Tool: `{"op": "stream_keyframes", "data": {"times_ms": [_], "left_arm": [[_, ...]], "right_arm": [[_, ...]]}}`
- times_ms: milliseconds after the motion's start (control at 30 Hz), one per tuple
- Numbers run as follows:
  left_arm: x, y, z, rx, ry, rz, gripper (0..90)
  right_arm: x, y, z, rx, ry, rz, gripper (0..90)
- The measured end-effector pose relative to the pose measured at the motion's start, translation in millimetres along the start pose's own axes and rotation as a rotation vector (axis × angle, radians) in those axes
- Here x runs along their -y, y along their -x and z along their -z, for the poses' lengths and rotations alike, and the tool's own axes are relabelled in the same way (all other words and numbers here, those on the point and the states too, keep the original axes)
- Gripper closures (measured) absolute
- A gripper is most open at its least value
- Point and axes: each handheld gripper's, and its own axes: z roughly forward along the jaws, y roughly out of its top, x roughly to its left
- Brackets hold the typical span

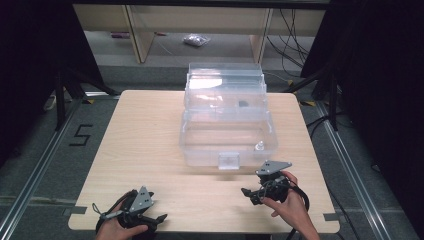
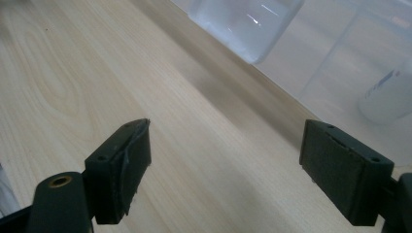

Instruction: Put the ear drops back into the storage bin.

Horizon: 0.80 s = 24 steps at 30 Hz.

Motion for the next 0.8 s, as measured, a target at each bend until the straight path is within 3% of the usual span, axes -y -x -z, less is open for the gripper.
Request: {"op": "stream_keyframes", "data": {"times_ms": [67,133,200,233,367,400,433,500,567,667,700,800], "left_arm": [[0.0,0.0,0.0,0.0,-0.001,0.0,16.6],[0.0,0.0,0.0,0.0,-0.001,0.0,16.6],[0.1,0.1,0.0,0.001,-0.001,0.001,16.6],[0.1,0.0,-0.1,0.0,-0.002,-0.001,16.6],[0.0,0.0,0.0,0.0,-0.003,-0.003,16.6],[0.0,0.1,0.0,0.0,-0.001,0.0,16.6],[0.0,0.1,0.0,0.0,-0.001,-0.001,16.6],[0.1,0.1,-0.2,0.001,0.0,0.0,16.6],[0.0,-0.1,-0.1,0.003,-0.001,-0.001,16.6],[-0.1,-0.5,-0.1,0.004,-0.005,-0.002,16.6],[-0.2,-0.6,0.0,0.006,-0.008,-0.002,16.6],[-0.2,-0.6,0.1,0.006,-0.008,-0.003,16.6]], "right_arm": [[2.8,-1.7,0.2,-0.014,-0.008,-0.017,19.5],[5.5,-2.2,-1.6,-0.008,-0.001,0.006,19.5],[7.0,-5.5,0.9,-0.007,-0.043,-0.008,19.5],[8.5,-6.1,-1.6,0.006,-0.014,0.003,19.6],[10.6,-11.5,-0.2,0.001,-0.014,0.005,19.1],[10.5,-11.8,1.5,-0.005,-0.037,0.009,19.0],[12.1,-12.8,-0.7,0.003,-0.013,0.015,18.9],[13.0,-14.5,-1.5,-0.004,-0.022,0.019,18.7],[14.1,-18.8,-1.2,-0.01,-0.035,-0.001,18.8],[15.5,-18.5,-2.6,-0.016,-0.032,0.045,18.7],[16.3,-20.1,-2.9,-0.013,-0.036,0.03,18.7],[18.6,-20.9,-4.5,-0.033,-0.05,0.053,18.6]]}}
